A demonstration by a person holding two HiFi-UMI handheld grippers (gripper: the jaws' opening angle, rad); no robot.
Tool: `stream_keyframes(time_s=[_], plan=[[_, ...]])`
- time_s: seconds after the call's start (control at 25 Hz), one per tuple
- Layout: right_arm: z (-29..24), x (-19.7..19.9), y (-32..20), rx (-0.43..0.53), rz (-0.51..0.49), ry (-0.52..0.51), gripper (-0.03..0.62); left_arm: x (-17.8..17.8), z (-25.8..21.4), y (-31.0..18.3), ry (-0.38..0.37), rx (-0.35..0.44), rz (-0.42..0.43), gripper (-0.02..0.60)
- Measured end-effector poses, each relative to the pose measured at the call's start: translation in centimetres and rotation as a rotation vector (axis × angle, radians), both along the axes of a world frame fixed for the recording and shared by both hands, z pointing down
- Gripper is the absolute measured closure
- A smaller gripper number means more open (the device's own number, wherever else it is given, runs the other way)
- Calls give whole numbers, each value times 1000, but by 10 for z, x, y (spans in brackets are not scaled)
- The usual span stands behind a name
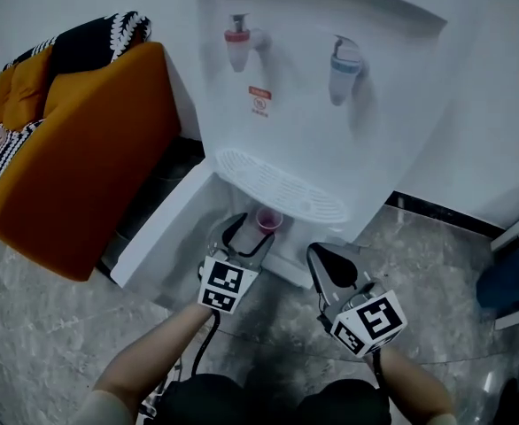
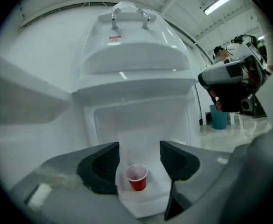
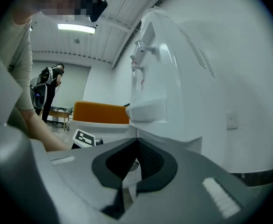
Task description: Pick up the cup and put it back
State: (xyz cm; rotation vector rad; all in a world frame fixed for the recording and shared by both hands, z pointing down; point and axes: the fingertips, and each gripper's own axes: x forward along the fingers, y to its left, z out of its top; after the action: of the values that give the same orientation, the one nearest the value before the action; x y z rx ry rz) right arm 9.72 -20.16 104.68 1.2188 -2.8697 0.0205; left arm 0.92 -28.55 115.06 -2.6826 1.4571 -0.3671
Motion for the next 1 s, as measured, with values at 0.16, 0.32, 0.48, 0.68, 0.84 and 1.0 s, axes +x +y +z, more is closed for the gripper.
stream_keyframes(time_s=[0.16,0.32,0.48,0.68,0.84,1.0], plan=[[27,-3,-15,-7,55,-2,591,2,37,-20,-17,-44,-30,295],[50,-10,-27,-13,89,-1,591,9,71,-37,-24,-104,-61,293],[67,-15,-37,-40,109,3,591,14,104,-52,12,-204,-105,255],[81,-12,-47,-62,108,43,591,16,133,-69,45,-265,-153,253],[95,-18,-47,-90,88,90,591,13,151,-82,41,-304,-190,253],[101,-20,-42,-108,61,109,591,20,161,-87,18,-303,-151,216]])
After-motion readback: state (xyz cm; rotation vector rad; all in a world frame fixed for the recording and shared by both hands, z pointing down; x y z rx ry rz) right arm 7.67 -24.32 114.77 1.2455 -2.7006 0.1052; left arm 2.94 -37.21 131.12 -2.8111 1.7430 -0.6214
